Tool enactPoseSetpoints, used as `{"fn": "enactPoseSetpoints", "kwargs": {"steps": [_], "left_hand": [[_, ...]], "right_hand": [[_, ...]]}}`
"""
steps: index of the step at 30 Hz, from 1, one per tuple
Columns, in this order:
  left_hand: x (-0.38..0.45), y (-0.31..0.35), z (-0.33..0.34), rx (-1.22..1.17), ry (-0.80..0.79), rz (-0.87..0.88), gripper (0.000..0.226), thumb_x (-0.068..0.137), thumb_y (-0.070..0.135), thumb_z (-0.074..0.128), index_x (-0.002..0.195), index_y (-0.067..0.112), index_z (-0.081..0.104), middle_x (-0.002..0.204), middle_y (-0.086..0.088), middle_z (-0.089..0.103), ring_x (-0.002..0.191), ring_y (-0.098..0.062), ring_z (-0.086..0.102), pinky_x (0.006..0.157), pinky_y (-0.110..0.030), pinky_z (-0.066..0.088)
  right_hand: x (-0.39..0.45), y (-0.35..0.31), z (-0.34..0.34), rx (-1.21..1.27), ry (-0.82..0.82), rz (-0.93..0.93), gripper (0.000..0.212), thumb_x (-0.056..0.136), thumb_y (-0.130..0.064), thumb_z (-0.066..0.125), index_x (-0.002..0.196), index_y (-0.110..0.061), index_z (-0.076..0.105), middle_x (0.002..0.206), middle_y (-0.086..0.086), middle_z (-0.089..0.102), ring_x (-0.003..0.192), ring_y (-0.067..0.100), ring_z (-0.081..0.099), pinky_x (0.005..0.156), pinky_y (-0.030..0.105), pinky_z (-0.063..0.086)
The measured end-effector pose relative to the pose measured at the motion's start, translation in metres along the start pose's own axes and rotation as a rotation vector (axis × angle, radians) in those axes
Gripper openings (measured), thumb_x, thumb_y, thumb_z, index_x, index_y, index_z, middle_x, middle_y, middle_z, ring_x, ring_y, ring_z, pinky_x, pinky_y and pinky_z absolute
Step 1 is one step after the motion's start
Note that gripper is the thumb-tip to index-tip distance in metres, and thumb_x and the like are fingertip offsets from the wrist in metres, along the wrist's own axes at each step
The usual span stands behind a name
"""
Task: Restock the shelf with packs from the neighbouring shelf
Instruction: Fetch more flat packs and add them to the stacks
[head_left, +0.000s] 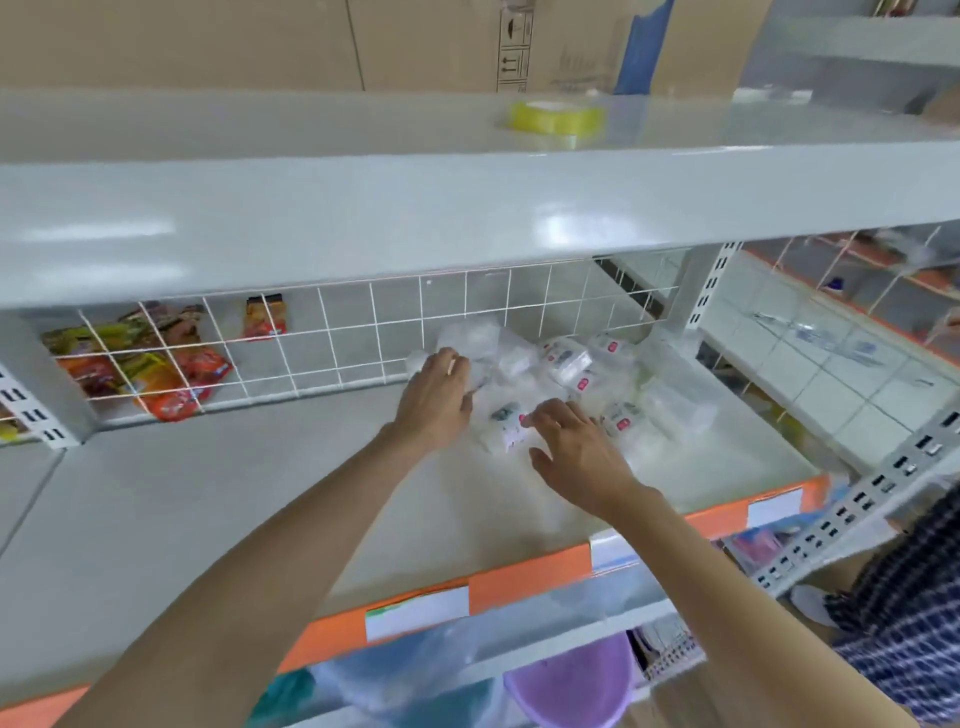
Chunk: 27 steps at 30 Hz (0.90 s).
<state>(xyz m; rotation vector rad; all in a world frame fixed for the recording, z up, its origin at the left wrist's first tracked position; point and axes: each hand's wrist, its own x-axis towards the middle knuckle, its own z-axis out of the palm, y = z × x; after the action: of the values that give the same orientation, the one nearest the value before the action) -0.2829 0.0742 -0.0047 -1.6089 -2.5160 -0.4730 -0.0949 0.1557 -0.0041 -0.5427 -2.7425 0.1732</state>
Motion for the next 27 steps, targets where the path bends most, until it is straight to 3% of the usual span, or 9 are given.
{"fn": "enactPoseSetpoints", "kwargs": {"steps": [4, 7, 10, 13, 16, 18, 23, 27], "left_hand": [[0.035, 0.001, 0.006, 0.002, -0.007, -0.083, 0.06, 0.093, 0.018, 0.047, 0.143, 0.0, 0.019, 0.153, -0.014, 0.011, 0.141, -0.026, 0.013, 0.11, -0.037, 0.027], [0.058, 0.002, 0.003, 0.1, -0.072, -0.067, 0.064, 0.096, 0.021, 0.043, 0.146, 0.004, 0.007, 0.156, -0.008, 0.002, 0.14, -0.026, 0.013, 0.109, -0.038, 0.026], [0.066, 0.004, -0.001, 0.146, -0.102, -0.068, 0.064, 0.093, 0.026, 0.049, 0.144, 0.007, 0.016, 0.152, -0.006, 0.017, 0.129, -0.031, 0.023, 0.102, -0.039, 0.03], [0.059, 0.004, -0.003, 0.154, -0.074, -0.103, 0.059, 0.085, 0.033, 0.058, 0.133, 0.008, 0.033, 0.134, -0.006, 0.035, 0.121, -0.027, 0.028, 0.096, -0.035, 0.029], [0.039, 0.001, -0.004, 0.102, -0.084, -0.146, 0.061, 0.081, 0.037, 0.062, 0.128, 0.008, 0.037, 0.126, -0.007, 0.036, 0.116, -0.028, 0.029, 0.093, -0.036, 0.03], [0.02, -0.002, -0.006, -0.004, -0.062, -0.191, 0.061, 0.082, 0.029, 0.063, 0.132, 0.007, 0.035, 0.129, -0.008, 0.033, 0.114, -0.03, 0.032, 0.094, -0.037, 0.034], [-0.047, -0.014, -0.026, -0.173, 0.079, -0.275, 0.069, 0.079, 0.016, 0.066, 0.138, 0.005, 0.031, 0.133, -0.011, 0.031, 0.12, -0.029, 0.034, 0.104, -0.033, 0.032], [-0.108, -0.033, -0.047, -0.182, 0.086, -0.396, 0.071, 0.08, 0.019, 0.068, 0.139, 0.007, 0.031, 0.134, -0.006, 0.028, 0.126, -0.018, 0.03, 0.101, -0.01, 0.019]], "right_hand": [[0.034, 0.02, -0.001, 0.019, -0.077, 0.023, 0.038, 0.091, -0.023, 0.051, 0.127, -0.01, 0.049, 0.13, 0.007, 0.045, 0.122, 0.024, 0.037, 0.099, 0.033, 0.033], [0.06, 0.027, 0.002, 0.076, -0.069, 0.067, 0.041, 0.092, -0.023, 0.053, 0.128, -0.005, 0.046, 0.13, 0.011, 0.042, 0.125, 0.027, 0.032, 0.102, 0.035, 0.033], [0.082, 0.029, 0.008, 0.111, -0.057, 0.114, 0.047, 0.092, -0.024, 0.053, 0.131, -0.002, 0.04, 0.134, 0.016, 0.034, 0.129, 0.031, 0.026, 0.105, 0.035, 0.028], [0.107, 0.033, 0.016, 0.11, -0.115, 0.157, 0.054, 0.092, -0.033, 0.052, 0.135, -0.004, 0.035, 0.137, 0.017, 0.029, 0.129, 0.032, 0.024, 0.105, 0.039, 0.03], [0.123, 0.035, 0.021, 0.093, -0.208, 0.206, 0.059, 0.089, -0.039, 0.054, 0.133, -0.005, 0.032, 0.134, 0.019, 0.034, 0.126, 0.034, 0.03, 0.098, 0.043, 0.034], [0.124, 0.032, 0.022, 0.113, -0.176, 0.211, 0.058, 0.086, -0.034, 0.059, 0.128, -0.004, 0.034, 0.128, 0.019, 0.039, 0.121, 0.034, 0.035, 0.095, 0.042, 0.036], [0.097, -0.003, 0.024, 0.233, -0.012, 0.07, 0.06, 0.077, -0.026, 0.065, 0.124, 0.001, 0.039, 0.12, 0.017, 0.043, 0.113, 0.033, 0.037, 0.092, 0.036, 0.032], [0.069, -0.041, 0.031, 0.26, -0.027, -0.137, 0.064, 0.072, -0.023, 0.067, 0.128, -0.001, 0.042, 0.122, 0.015, 0.044, 0.113, 0.033, 0.039, 0.09, 0.037, 0.032]]}}
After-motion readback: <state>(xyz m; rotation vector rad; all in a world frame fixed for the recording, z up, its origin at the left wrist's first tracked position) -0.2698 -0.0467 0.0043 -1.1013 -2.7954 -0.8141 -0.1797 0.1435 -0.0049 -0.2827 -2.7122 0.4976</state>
